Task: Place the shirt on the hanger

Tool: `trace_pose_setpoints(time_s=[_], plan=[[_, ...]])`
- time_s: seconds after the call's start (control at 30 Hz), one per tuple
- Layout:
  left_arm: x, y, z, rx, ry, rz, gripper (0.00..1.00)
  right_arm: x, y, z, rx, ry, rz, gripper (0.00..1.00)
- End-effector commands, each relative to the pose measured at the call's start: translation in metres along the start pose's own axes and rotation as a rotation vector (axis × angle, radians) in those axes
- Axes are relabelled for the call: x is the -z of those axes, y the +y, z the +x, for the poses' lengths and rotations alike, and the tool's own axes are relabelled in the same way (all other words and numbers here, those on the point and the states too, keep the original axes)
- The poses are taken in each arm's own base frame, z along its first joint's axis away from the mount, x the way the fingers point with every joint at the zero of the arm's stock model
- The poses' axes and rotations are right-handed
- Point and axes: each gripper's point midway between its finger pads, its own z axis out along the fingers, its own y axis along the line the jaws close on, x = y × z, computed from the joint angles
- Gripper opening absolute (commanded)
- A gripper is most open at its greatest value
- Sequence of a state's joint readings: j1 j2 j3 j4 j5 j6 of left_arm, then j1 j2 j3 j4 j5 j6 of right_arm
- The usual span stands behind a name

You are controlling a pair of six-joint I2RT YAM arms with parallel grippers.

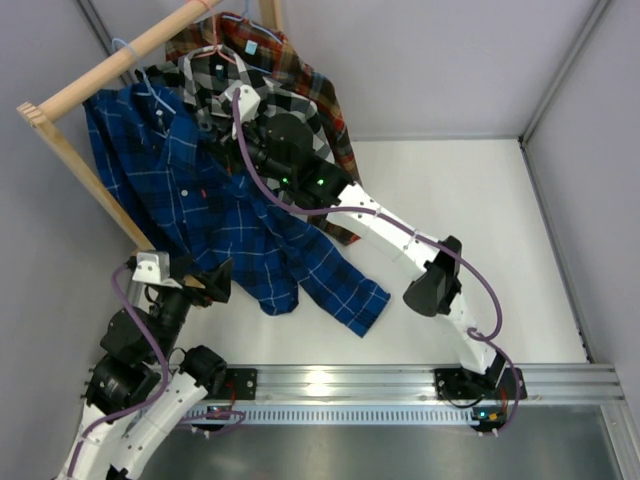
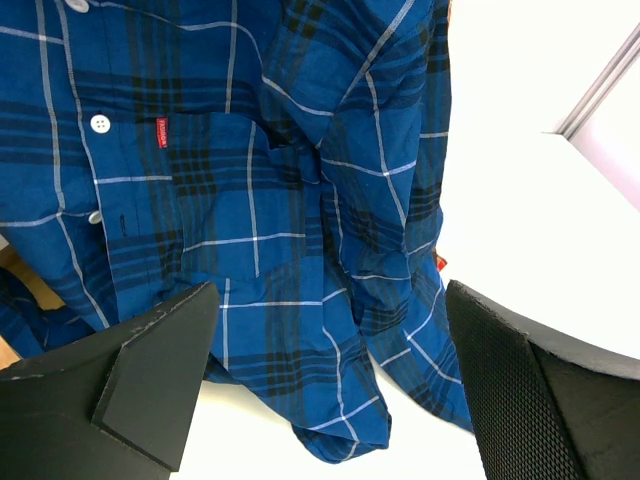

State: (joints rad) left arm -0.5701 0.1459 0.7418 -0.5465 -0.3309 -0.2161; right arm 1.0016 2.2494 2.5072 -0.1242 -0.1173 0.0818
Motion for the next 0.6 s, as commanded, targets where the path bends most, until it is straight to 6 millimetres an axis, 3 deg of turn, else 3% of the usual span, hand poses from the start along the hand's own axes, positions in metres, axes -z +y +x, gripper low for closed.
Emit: trace_pose_setpoints(time_s=[0.0,0.2,0.33,0.57], plan=[[-0.002,0.002,-0.004,0.02,-0.019,-0.02,0.98,0.008,0.007,-0.047,0.053,-0.117,0.018,0.0],[-0.013,0.012,0.004,0.012,0.03,-0.098,0.98,0.011,-0.004,-0.045,0.078,-0.105,0.056,0.0],[-0.02,0.013,0.01,0.003,0.064,-0.108,0.98,0.009,0.002,-0.035,0.08,-0.08,0.022,0.0],[-0.022,0.019,0.01,0.002,0.069,-0.139,0.98,0.016,-0.011,-0.036,0.126,-0.065,0.059,0.21]])
